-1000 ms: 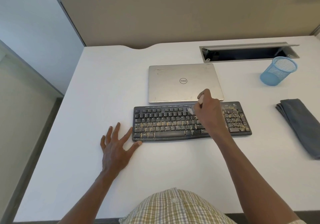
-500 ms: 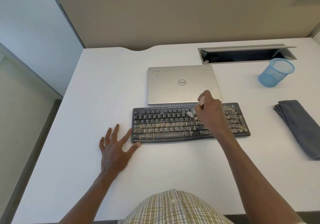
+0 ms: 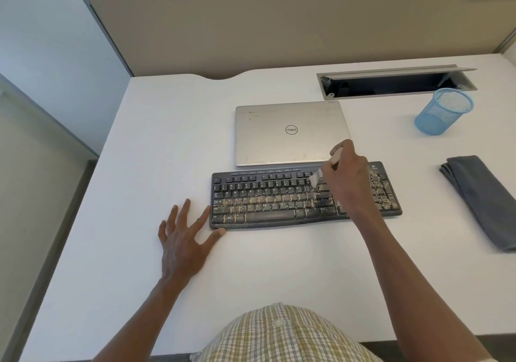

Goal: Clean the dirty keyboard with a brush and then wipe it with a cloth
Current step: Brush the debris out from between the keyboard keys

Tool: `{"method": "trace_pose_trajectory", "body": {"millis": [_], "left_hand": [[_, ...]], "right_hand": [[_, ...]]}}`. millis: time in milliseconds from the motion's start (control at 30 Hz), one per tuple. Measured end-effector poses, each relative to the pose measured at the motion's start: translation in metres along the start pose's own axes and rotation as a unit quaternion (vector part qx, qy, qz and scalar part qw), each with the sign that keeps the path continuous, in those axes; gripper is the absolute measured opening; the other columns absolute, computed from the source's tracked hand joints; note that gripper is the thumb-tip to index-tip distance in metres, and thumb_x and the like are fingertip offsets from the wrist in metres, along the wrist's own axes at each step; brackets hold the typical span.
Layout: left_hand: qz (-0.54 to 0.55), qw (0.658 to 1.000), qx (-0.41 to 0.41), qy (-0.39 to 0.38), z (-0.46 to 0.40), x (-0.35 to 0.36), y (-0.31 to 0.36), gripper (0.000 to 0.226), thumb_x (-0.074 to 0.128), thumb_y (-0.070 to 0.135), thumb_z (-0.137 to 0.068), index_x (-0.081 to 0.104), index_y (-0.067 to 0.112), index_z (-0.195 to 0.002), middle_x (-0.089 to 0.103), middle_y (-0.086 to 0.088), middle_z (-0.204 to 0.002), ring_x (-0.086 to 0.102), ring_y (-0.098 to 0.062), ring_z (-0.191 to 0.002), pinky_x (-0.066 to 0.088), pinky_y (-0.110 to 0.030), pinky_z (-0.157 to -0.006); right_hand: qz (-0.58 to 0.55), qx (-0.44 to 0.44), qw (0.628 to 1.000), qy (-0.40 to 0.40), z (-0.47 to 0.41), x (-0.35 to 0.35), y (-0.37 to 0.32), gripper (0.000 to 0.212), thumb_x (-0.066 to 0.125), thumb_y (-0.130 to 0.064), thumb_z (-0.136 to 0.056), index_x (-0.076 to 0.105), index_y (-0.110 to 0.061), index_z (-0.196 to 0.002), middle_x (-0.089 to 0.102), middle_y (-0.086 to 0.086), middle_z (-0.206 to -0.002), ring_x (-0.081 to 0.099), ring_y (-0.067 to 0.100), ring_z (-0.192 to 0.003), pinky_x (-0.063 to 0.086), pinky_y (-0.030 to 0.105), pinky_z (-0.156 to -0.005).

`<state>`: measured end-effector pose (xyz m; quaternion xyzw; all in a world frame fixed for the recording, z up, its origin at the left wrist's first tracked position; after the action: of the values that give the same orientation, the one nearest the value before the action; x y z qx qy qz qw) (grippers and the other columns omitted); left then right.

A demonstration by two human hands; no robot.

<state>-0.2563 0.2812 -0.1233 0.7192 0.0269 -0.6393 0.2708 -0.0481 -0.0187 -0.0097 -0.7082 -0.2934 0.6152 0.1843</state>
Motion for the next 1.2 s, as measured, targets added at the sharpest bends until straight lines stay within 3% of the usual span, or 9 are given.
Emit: {"method": "trace_pose_trajectory", "body": {"millis": [100,200,300,467,600,767,900,1033,1200], "left_hand": [[0.007,1.0,-0.001,0.001,0.0,-0.001,0.0,0.075,0.036,0.085,-0.082,0.051,0.046,-0.145,0.024,-0.003,-0.167,0.012,-0.026,-0.155,0.008,-0.051,-0.124],[0.008,1.0,-0.003,0.0,0.001,-0.001,0.002,0.077,0.035,0.086,-0.082,0.051,0.045,-0.145,0.024,-0.003,-0.167,0.012,-0.027,-0.155,0.008,-0.051,-0.124],[0.009,1.0,-0.003,0.0,0.001,-0.002,0.001,0.077,0.035,0.086,-0.082,0.051,0.045,-0.145,0.024,-0.003,-0.167,0.012,-0.027,-0.155,0.008,-0.051,-0.124],[0.008,1.0,-0.002,-0.002,0.001,-0.002,0.002,0.077,0.035,0.086,-0.082,0.051,0.045,-0.145,0.024,-0.003,-0.167,0.013,-0.027,-0.155,0.008,-0.051,-0.124],[0.007,1.0,-0.002,-0.001,0.0,-0.001,0.002,0.077,0.035,0.086,-0.082,0.051,0.045,-0.145,0.024,-0.003,-0.167,0.013,-0.027,-0.155,0.008,-0.051,-0.123],[0.006,1.0,0.0,-0.003,0.0,-0.001,0.001,0.077,0.035,0.085,-0.082,0.051,0.045,-0.145,0.024,-0.004,-0.167,0.013,-0.028,-0.155,0.009,-0.052,-0.123],[0.003,1.0,-0.001,-0.005,0.0,-0.001,0.001,0.076,0.035,0.085,-0.082,0.051,0.045,-0.145,0.024,-0.003,-0.167,0.013,-0.028,-0.155,0.008,-0.051,-0.123],[0.003,1.0,0.001,-0.001,0.001,0.0,0.0,0.076,0.036,0.085,-0.083,0.05,0.045,-0.145,0.024,-0.003,-0.167,0.013,-0.027,-0.155,0.009,-0.052,-0.124],[0.0,1.0,0.005,0.007,0.0,0.0,0.0,0.075,0.037,0.084,-0.083,0.053,0.044,-0.144,0.026,-0.005,-0.166,0.014,-0.028,-0.155,0.011,-0.053,-0.123]], "right_hand": [[-0.001,-0.013,1.0,0.005,0.0,0.003,0.0,0.015,0.054,-0.009,-0.092,0.045,-0.009,-0.104,0.059,0.01,-0.071,0.059,0.025,-0.057,0.048,0.035,-0.045],[0.022,-0.021,0.999,-0.029,0.0,0.004,0.0,0.016,0.056,-0.007,-0.09,0.046,-0.008,-0.102,0.059,0.011,-0.071,0.06,0.025,-0.059,0.044,0.03,-0.044],[0.023,-0.027,0.999,0.002,-0.002,0.002,-0.001,0.014,0.055,-0.008,-0.091,0.046,-0.008,-0.102,0.057,0.009,-0.069,0.056,0.026,-0.056,0.044,0.032,-0.044],[0.024,-0.043,0.998,-0.027,0.0,0.003,0.005,0.013,0.056,-0.007,-0.09,0.047,-0.007,-0.1,0.057,0.008,-0.067,0.055,0.023,-0.054,0.035,0.022,-0.041],[-0.001,-0.026,1.0,0.002,0.002,0.001,0.002,0.013,0.054,-0.009,-0.092,0.046,-0.009,-0.102,0.057,0.009,-0.067,0.057,0.026,-0.054,0.046,0.035,-0.043],[0.0,-0.018,0.999,-0.038,0.003,-0.003,-0.001,0.011,0.054,-0.007,-0.092,0.048,-0.01,-0.101,0.057,0.007,-0.069,0.055,0.016,-0.053,0.036,0.02,-0.041],[-0.063,-0.068,0.992,-0.088,0.0,-0.008,-0.011,0.013,0.058,-0.001,-0.092,0.057,-0.012,-0.099,0.06,0.0,-0.069,0.053,0.008,-0.049,0.037,0.014,-0.039],[-0.082,-0.12,0.978,-0.149,0.003,-0.001,-0.015,0.018,0.058,0.006,-0.088,0.066,-0.009,-0.091,0.06,-0.016,-0.065,0.052,0.003,-0.047,0.04,0.015,-0.043],[-0.018,-0.125,0.982,-0.141,0.004,-0.006,0.0,0.019,0.056,0.007,-0.089,0.066,-0.009,-0.087,0.066,-0.004,-0.069,0.062,0.009,-0.057,0.048,0.025,-0.045]]}}
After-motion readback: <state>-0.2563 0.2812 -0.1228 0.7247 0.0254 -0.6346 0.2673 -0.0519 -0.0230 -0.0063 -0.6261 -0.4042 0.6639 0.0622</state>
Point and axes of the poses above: each hand's wrist, its own z-axis away from the middle knuckle, its own x-axis out of the palm, y = z × x, the point moved 1 cm from there along -z, towards the middle knuckle
